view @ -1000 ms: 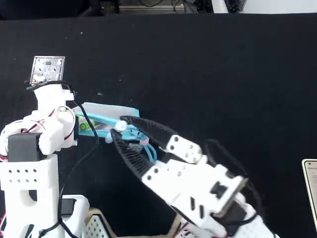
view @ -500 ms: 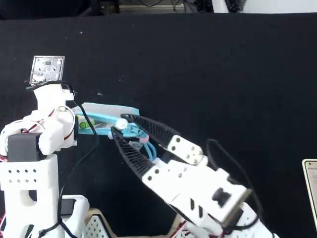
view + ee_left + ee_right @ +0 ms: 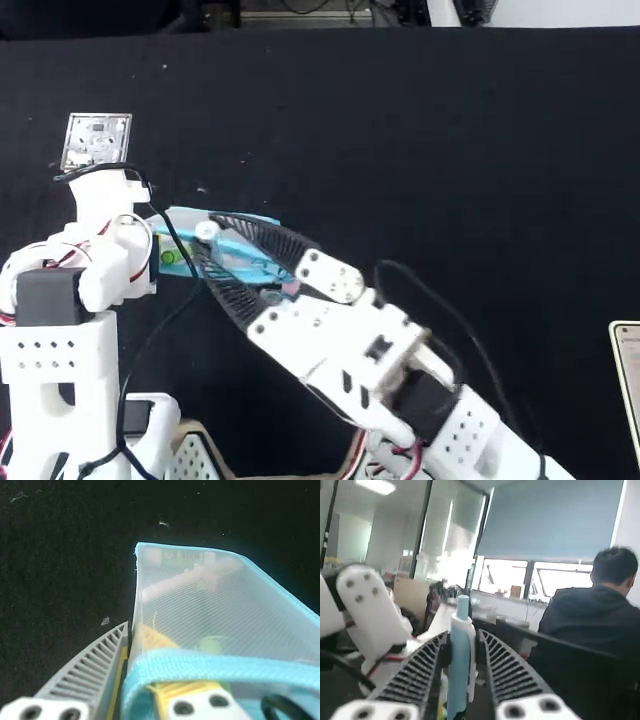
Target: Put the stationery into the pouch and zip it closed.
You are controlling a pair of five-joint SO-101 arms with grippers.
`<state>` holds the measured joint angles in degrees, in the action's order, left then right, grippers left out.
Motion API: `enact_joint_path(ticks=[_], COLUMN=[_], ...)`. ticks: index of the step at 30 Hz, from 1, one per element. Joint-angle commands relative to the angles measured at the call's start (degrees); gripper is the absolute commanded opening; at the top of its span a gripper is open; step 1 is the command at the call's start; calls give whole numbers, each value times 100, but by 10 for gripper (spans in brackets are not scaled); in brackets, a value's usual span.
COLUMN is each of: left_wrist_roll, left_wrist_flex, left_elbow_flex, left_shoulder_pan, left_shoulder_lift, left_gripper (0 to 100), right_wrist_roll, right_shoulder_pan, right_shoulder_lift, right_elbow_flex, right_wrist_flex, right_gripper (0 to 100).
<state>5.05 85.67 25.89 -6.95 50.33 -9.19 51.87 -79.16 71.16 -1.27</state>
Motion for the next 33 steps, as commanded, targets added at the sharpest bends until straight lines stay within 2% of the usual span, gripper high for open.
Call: enact_joint_path(ticks=[1,13,16,19,22,25,28,33], left_wrist_roll=[-44,-53,-53,-53,-53,-53,-44,-44], left_wrist_flex=[-79,-88,-88,-88,-88,-88,-88,-88], left_elbow_flex=[-57,-57,-57,-66,-66,-66,-66,-66], left_shoulder_pan=[-22,-31,-31,-22,-22,-22,-22,-22], left_shoulder_lift=[88,88,88,88,88,88,88,88], left_gripper=[30,30,30,30,30,30,30,30], right_wrist_roll=[-70,-62,-70,-70,-18,431,624,615], right_shoulder_pan=[44,158,149,141,158,141,141,141], right_shoulder_lift=[40,-1578,-1613,-1578,-1569,-1569,-1569,-1569], right_elbow_flex=[215,2633,2352,1895,1288,743,365,242], right_wrist_flex=[-97,-18,993,1538,2286,3095,3402,3033], right_gripper=[11,11,11,18,103,152,123,28])
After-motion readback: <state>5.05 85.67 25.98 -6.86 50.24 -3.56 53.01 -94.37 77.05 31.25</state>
